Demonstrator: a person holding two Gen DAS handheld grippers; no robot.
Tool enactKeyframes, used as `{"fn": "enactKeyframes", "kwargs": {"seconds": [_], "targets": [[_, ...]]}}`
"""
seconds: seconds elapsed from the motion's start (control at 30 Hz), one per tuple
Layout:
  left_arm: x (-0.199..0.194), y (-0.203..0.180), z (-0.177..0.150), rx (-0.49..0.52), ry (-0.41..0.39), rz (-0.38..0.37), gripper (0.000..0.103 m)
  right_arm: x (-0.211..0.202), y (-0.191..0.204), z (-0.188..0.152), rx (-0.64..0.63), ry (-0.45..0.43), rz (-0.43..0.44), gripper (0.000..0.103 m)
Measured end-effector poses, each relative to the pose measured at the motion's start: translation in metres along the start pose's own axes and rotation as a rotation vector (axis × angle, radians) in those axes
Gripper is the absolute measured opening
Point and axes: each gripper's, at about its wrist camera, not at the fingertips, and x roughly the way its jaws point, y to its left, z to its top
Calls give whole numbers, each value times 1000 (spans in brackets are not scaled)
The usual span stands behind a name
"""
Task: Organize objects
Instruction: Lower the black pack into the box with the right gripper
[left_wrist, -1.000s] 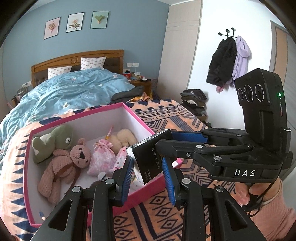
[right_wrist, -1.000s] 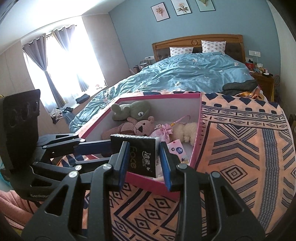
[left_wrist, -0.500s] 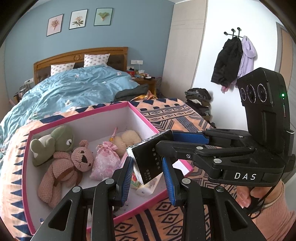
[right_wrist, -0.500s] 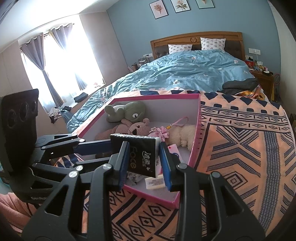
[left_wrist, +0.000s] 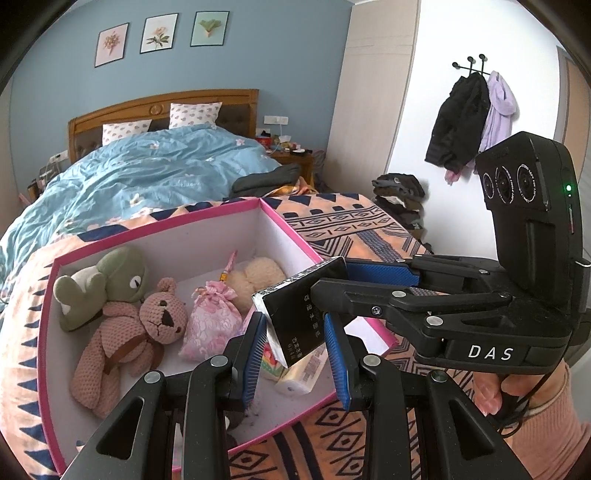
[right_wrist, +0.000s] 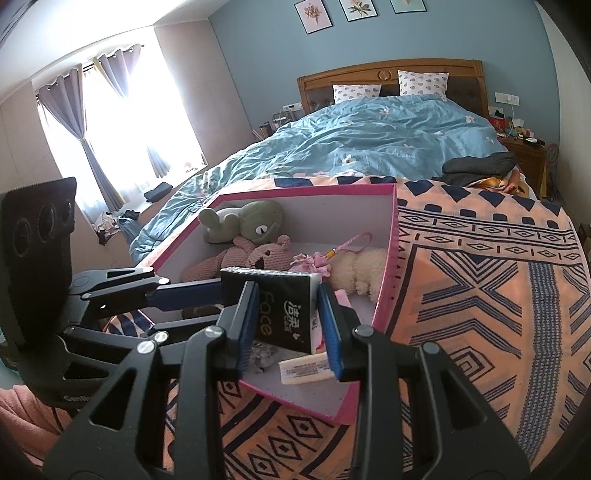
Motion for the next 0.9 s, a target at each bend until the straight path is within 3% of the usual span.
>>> {"fn": "enactKeyframes", "kwargs": {"seconds": [0.9], "targets": [[31,21,1,-75,64,-18,32,32,-14,5,-12,57,-44,36]]}}
